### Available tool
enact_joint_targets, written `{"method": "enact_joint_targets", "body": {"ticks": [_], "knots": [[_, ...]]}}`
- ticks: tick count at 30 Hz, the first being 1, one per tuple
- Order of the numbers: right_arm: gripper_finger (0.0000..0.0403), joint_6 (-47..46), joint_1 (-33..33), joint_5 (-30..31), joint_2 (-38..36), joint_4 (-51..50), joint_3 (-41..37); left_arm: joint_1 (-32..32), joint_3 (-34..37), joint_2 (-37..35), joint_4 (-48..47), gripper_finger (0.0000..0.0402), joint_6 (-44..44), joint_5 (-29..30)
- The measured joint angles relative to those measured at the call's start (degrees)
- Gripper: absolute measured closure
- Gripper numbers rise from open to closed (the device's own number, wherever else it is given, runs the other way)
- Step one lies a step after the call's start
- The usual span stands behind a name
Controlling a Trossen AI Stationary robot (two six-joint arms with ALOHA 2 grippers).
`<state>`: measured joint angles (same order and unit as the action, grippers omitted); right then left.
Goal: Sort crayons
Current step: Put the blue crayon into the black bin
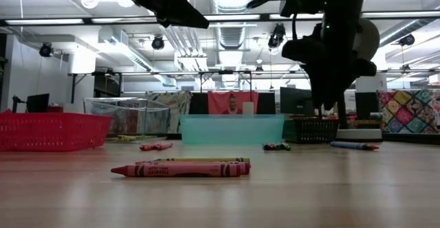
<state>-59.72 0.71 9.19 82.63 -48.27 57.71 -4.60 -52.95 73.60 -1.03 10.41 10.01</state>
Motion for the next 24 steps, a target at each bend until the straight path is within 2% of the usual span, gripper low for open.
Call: {"method": "enact_joint_targets", "body": {"ticks": [11,18,24], "knots": [[0.0282,-0.4,-0.6,0.0,6.6,0.8,0.4,-0.1,-1.8,0.0,0.8,0.0359,3.3,0.1],[0.0282,-1.8,-0.6,0.0,10.0,-6.0,2.9,-0.3,-1.8,0.0,1.0,0.0359,4.1,0.1],[0.0282,-1.2,-0.7,0.9,12.6,-6.3,3.0,-0.4,-1.8,0.0,1.0,0.0359,4.4,0.1]]}}
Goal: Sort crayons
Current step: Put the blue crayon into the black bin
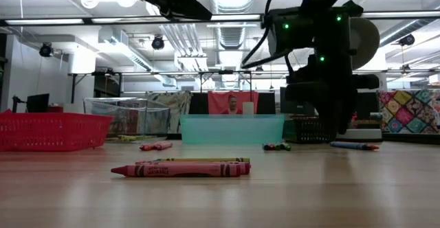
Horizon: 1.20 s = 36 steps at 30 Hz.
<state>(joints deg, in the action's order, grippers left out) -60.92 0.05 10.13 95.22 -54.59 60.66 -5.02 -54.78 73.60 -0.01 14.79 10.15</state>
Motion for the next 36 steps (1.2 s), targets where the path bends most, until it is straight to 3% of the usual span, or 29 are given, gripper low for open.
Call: {"method": "enact_joint_targets", "body": {"ticks": [14,36], "knots": [[0.0282,3.1,-1.4,0.6,3.3,1.2,0.0,-0.1,0.0,0.0,0.0,0.0359,0.2,0.0],[0.0282,3.7,-1.9,0.2,2.4,4.1,-0.1,-0.1,0.0,0.0,0.0,0.0359,1.0,0.0]]}}
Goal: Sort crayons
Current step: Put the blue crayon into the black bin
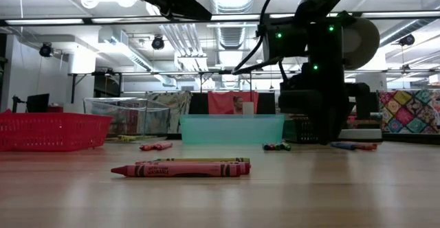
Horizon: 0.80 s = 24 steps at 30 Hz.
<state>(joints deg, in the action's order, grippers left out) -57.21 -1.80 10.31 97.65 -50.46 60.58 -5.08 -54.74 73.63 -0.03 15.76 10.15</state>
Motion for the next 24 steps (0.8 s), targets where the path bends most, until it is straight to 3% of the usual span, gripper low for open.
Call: {"method": "enact_joint_targets", "body": {"ticks": [24], "knots": [[0.0282,-6.7,0.0,-0.4,-1.0,-5.3,0.2,0.0,0.0,0.0,-1.2,0.0359,0.1,0.0]]}}
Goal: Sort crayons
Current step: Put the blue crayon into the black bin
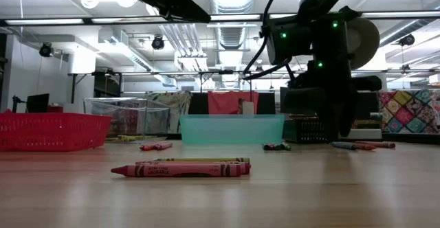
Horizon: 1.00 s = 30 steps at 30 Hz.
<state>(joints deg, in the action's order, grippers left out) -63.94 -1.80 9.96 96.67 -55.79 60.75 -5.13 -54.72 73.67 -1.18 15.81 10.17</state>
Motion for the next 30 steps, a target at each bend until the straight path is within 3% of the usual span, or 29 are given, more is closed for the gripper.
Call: {"method": "enact_joint_targets", "body": {"ticks": [22,30], "knots": [[0.0283,0.5,0.0,-1.4,0.1,6.9,-3.4,0.0,0.0,0.0,-0.1,0.0359,0.0,0.0],[0.0322,1.7,0.0,-1.3,-0.1,9.1,-4.6,0.0,0.0,0.0,-0.1,0.0359,0.0,0.0]]}}
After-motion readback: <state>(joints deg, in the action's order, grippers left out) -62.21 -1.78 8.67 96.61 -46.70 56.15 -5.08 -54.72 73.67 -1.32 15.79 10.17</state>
